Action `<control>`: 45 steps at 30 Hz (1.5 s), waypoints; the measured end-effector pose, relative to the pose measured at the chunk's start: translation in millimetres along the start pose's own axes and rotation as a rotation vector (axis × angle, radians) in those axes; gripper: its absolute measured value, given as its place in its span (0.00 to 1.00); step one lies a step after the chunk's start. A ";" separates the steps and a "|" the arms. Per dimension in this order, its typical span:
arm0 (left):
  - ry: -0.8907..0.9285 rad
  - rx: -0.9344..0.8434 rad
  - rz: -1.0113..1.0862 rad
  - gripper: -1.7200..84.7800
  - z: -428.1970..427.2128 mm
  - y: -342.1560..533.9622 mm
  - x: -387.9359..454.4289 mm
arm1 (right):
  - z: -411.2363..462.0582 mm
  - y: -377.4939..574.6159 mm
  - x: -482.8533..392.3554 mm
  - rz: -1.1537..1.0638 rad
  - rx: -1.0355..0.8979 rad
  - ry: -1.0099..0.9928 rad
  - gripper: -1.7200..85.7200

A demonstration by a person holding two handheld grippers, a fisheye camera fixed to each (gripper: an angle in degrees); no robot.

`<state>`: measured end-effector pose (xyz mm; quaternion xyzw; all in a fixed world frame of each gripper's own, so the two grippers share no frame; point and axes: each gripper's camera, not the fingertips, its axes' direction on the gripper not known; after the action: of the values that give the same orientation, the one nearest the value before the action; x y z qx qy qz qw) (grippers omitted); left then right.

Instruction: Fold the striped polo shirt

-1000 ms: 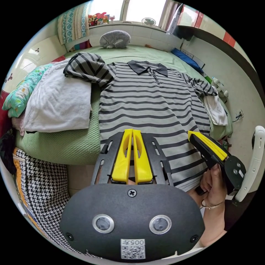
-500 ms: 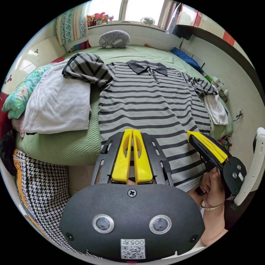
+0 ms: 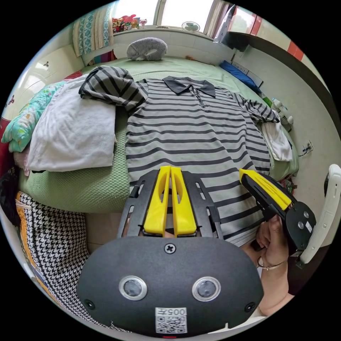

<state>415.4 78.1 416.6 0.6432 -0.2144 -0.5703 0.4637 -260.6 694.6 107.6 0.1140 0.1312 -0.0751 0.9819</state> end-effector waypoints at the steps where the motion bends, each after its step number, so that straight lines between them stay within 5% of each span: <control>1: -0.001 0.001 0.001 0.01 0.2 0.0 0.1 | -0.3 -0.1 -0.1 -0.001 0.000 -0.002 0.01; 45: -0.013 -0.026 0.034 0.01 9.4 -11.0 4.9 | -0.7 -6.6 -5.7 -0.034 -0.014 -0.018 0.01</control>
<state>405.1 76.1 405.5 0.6297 -0.2209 -0.5692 0.4804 -267.4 689.1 107.2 0.1042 0.1250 -0.0917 0.9824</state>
